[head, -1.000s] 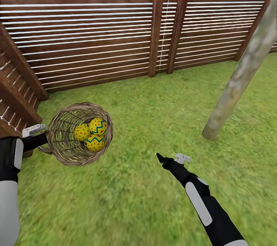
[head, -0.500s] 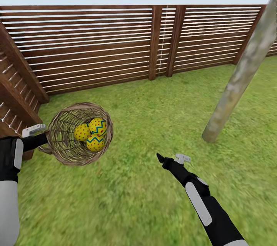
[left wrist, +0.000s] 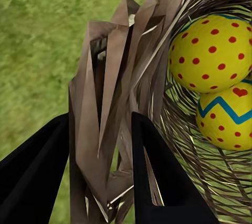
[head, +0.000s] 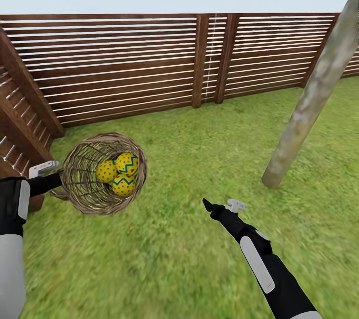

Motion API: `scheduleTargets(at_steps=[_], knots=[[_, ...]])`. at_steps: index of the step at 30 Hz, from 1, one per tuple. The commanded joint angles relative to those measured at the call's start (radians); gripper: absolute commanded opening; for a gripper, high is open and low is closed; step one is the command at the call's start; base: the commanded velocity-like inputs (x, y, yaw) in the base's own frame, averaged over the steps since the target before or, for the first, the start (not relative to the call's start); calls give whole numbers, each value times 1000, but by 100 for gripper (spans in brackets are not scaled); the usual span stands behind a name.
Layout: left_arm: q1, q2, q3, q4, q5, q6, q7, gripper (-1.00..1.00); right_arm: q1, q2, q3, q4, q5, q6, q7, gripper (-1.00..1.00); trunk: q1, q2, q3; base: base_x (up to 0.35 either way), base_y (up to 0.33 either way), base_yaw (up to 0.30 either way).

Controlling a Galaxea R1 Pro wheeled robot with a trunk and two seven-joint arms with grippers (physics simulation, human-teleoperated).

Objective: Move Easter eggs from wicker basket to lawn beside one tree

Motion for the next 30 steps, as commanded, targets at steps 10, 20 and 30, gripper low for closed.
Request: scheduleTargets(at_steps=[10,20,30], knots=[[-1,-1,2,-1,10,6,-6,-100,-1,-1,2,-1,-5,-21,0,100,1,-2,15,0,0,16],[-1,-2,2,-1,10,6,-6,-100,-1,-1,2,-1,-5,-21,0,100,1,-2,28,0,0,60],[-1,-1,2,-3,10,5,-6,-100,-1,-1,2,-1,-5,-21,0,100,1,-2,28,0,0,1]])
